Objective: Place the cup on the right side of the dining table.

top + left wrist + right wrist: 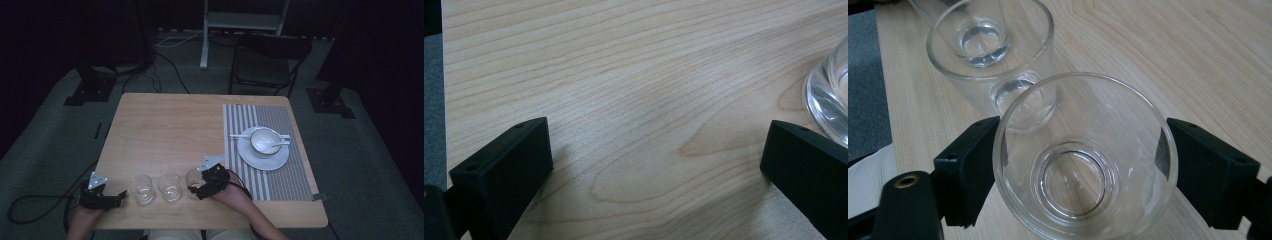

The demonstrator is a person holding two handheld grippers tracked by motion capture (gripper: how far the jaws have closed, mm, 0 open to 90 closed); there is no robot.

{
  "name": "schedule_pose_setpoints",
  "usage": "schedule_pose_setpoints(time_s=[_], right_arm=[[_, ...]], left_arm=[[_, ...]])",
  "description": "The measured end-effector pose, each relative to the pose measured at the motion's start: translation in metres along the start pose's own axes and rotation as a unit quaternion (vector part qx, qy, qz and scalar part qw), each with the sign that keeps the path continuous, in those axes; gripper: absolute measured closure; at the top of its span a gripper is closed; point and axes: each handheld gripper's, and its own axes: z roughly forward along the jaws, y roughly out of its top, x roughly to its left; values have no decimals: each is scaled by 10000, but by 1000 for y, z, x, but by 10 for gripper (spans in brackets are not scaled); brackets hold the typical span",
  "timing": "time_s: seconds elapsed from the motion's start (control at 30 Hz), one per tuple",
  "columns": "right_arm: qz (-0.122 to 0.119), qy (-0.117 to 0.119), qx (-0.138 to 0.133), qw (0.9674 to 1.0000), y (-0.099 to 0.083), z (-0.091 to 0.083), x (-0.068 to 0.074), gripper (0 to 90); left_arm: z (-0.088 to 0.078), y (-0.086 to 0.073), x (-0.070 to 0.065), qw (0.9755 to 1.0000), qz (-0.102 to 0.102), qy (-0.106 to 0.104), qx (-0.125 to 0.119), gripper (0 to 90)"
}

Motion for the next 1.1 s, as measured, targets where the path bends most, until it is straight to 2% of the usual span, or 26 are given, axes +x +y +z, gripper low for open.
schedule_pose_setpoints(time_s=[0.47, 0.57, 0.97, 1.07, 1.1], right_arm=[[116, -177, -140, 9997, 12, -9, -17, 177], [208, -207, -170, 9994, 15, -8, -26, 177], [291, -426, -242, 9984, 32, -15, -50, 177], [349, -459, -247, 9980, 36, -15, -58, 178], [391, -483, -171, 9979, 39, -14, -65, 178]], left_arm=[[0, 0, 0, 10000, 7, 1, 0, 7], [0, 0, 0, 10000, 17, -1, 7, 7], [0, 0, 0, 10000, 15, -10, 7, 7], [0, 0, 0, 10000, 16, -11, 5, 7], [0, 0, 0, 10000, 16, -11, 6, 7]])
